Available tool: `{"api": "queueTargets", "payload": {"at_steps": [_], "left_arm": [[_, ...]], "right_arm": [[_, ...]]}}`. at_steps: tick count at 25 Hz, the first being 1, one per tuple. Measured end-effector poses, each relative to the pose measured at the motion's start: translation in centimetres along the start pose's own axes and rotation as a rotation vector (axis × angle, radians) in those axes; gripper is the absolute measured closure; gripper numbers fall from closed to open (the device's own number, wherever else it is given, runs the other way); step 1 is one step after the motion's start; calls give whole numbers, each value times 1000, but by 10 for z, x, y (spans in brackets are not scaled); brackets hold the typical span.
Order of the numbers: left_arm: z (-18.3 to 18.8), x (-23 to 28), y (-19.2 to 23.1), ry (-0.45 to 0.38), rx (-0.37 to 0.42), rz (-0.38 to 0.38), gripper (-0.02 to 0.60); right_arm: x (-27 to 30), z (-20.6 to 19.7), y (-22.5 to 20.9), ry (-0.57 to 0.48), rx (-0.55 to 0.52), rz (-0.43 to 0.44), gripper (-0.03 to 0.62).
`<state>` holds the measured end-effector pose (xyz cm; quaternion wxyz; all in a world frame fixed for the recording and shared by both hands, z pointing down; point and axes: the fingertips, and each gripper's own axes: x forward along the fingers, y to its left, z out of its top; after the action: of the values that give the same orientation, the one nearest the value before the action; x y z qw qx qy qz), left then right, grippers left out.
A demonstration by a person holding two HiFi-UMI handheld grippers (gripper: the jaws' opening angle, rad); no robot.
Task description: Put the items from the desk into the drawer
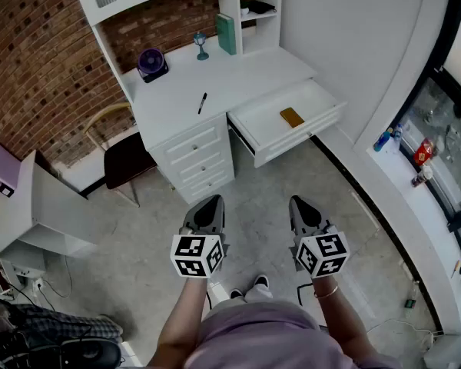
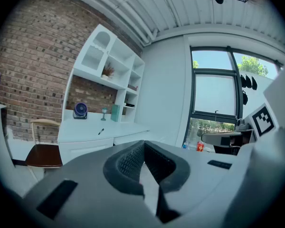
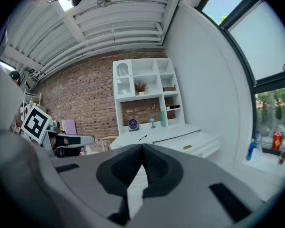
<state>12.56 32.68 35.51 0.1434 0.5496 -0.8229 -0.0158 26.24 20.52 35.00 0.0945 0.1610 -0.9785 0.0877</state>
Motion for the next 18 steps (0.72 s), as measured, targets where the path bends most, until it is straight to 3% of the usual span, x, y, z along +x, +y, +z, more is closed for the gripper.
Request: {"api": "queueTargets", "payload": {"at_steps": [18], "left_arm": [[3,14,-25,-2,29,1,583]], "right_arm": [[-9,-2,-16,-19,-23,53,591]]}}
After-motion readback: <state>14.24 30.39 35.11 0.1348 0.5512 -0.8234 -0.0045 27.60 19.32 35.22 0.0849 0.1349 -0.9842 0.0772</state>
